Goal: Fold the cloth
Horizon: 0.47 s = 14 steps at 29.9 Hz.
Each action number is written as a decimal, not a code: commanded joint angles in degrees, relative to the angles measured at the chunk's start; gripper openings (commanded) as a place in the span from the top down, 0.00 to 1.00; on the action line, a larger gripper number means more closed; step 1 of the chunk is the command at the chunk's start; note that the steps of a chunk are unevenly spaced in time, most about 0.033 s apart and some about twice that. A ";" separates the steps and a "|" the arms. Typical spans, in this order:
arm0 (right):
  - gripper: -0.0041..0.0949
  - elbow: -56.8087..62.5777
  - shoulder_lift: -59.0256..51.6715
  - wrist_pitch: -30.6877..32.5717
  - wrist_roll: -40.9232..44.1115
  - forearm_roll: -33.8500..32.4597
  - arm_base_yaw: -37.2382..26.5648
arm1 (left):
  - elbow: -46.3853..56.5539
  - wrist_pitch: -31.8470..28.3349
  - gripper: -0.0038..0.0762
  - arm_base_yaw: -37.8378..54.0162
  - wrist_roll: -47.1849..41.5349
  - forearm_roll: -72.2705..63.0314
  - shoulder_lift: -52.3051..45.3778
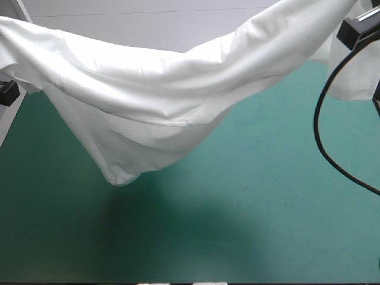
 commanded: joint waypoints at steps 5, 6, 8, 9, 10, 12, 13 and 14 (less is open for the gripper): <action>0.97 6.37 3.58 -1.36 -0.43 -0.62 -0.22 | 6.40 -3.66 0.93 -0.17 0.03 -0.54 3.78; 0.97 7.49 4.41 -1.68 -0.43 -0.78 -0.22 | 7.36 -4.04 0.93 -0.17 0.03 -0.54 4.70; 0.97 10.18 6.97 -3.05 -0.43 -1.01 -0.22 | 9.91 -5.58 0.93 -0.17 0.52 -0.54 7.18; 0.97 11.60 8.43 -4.36 -0.43 -1.01 -0.22 | 10.95 -6.83 0.93 -0.17 1.38 -0.54 8.60; 0.97 12.94 10.04 -5.77 -0.43 -1.01 -0.22 | 12.55 -8.21 0.93 -0.17 1.89 -0.54 10.06; 0.97 14.86 13.28 -7.98 -0.69 -1.01 -0.22 | 14.91 -11.29 0.93 -0.17 1.98 -0.54 12.90; 0.97 15.65 15.30 -9.23 -0.69 -1.09 -0.22 | 16.07 -12.97 0.93 -0.17 1.98 -0.40 14.46; 0.97 16.01 17.04 -10.25 -0.69 -1.09 -0.22 | 17.00 -14.30 0.93 -0.17 1.98 -0.32 15.68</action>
